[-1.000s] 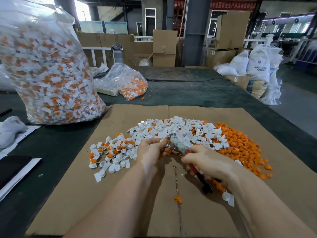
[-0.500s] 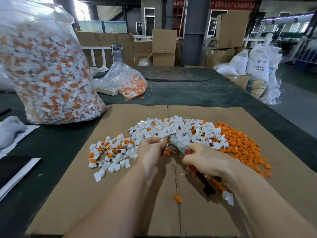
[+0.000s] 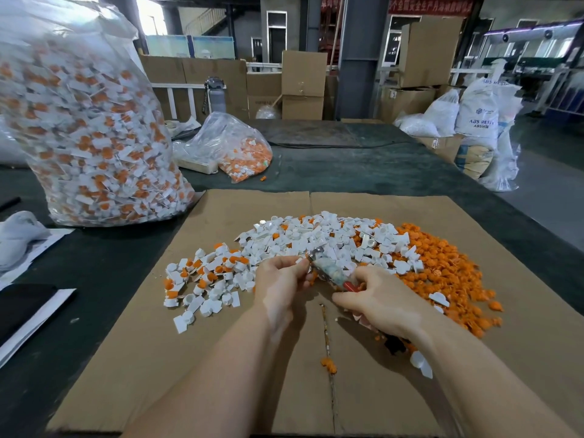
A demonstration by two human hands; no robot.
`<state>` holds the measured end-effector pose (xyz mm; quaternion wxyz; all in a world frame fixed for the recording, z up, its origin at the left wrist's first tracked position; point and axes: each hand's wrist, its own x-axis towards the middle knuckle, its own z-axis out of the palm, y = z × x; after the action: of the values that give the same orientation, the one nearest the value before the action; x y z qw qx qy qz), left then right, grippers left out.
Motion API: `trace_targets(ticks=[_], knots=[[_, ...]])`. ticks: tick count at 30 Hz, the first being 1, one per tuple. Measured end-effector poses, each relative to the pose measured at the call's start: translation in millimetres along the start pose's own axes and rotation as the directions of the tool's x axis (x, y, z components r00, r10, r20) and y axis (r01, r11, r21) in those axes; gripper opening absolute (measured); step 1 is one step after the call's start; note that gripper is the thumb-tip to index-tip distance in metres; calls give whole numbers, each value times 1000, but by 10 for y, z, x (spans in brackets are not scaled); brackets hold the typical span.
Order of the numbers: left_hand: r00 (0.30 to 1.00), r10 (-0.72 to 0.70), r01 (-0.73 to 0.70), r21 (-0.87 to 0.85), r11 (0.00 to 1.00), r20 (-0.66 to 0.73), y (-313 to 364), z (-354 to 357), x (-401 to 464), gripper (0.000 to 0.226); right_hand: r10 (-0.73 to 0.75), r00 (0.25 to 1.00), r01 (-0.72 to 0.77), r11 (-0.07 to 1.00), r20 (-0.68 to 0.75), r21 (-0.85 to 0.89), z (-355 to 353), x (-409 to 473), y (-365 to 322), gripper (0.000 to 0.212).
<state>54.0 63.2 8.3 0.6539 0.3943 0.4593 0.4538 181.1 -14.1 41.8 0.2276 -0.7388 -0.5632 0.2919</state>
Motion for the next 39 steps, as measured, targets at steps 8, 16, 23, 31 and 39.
trace_targets(ticks=[8,16,23,31,39], knots=[[996,90,-91,113,989,13,-96,-28,-7,7,-6,982,-26,986,-190,-164,-8,57,203,40],[937,321,-344,546,764,140,-210,-89,6,24,-36,894,-217,837,-446,-502,-49,237,411,60],[926,338,-371,560,741,167,-246,-120,26,12,-150,871,-225,723,-467,-653,0,249,423,64],[926,304,-373,420,828,223,-233,-156,-9,23,-503,718,380,862,-481,-334,585,191,156,5],[898,331,-437,513,739,288,-297,-135,-29,34,-454,680,366,891,-576,-269,622,158,221,11]])
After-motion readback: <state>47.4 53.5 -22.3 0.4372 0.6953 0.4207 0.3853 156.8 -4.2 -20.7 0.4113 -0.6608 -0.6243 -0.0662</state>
